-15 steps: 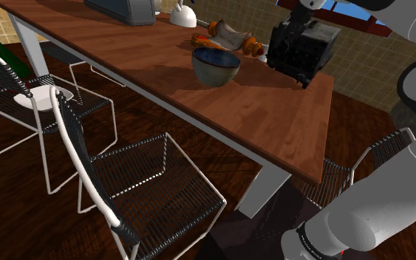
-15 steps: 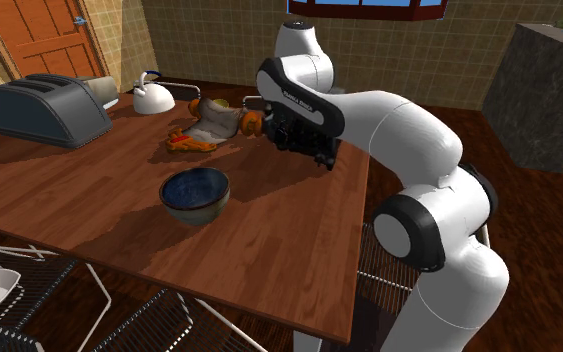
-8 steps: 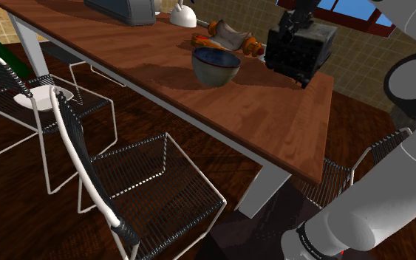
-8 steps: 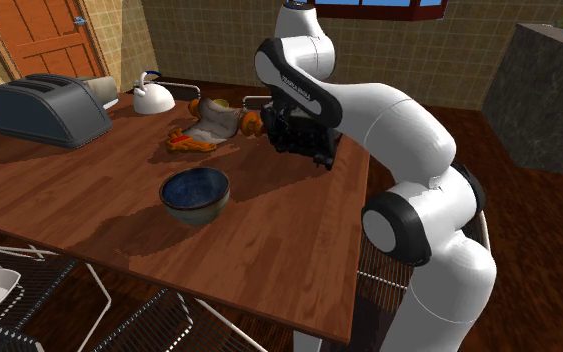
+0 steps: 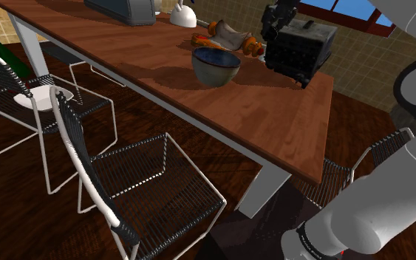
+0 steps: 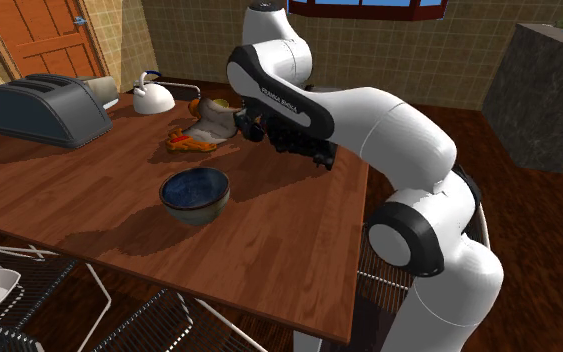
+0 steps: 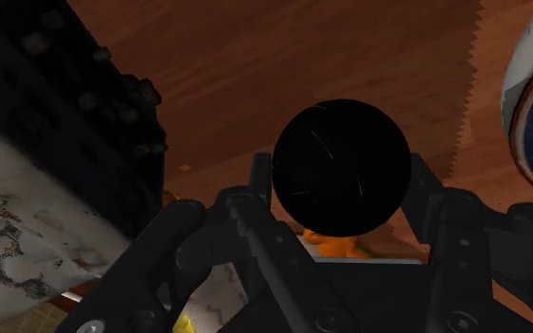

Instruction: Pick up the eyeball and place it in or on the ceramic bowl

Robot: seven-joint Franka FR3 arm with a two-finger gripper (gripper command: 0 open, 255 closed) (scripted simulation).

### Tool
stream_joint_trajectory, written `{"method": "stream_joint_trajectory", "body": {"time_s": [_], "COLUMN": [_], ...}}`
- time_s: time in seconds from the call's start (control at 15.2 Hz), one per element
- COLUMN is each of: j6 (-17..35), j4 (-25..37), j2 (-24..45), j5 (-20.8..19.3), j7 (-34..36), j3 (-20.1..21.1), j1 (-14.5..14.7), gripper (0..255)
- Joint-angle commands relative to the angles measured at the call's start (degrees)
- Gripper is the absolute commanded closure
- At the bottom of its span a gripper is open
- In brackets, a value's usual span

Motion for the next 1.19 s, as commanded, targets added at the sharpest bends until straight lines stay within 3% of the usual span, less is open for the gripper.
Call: {"method": "stream_joint_trajectory", "body": {"time_s": [0.0,0.53,0.86,1.12], "j6": [0.0,-2.2,-5.2,-1.0], "j4": [-0.3,3.6,10.6,4.0], "j2": [-0.2,2.7,7.8,5.4], "j5": [-1.0,-3.8,-5.6,-5.9], "j7": [3.1,13.7,20.6,21.3], "j3": [1.5,6.9,10.1,10.1], "j1": [1.6,7.2,11.4,11.5], "gripper": [255,255,255,255]}}
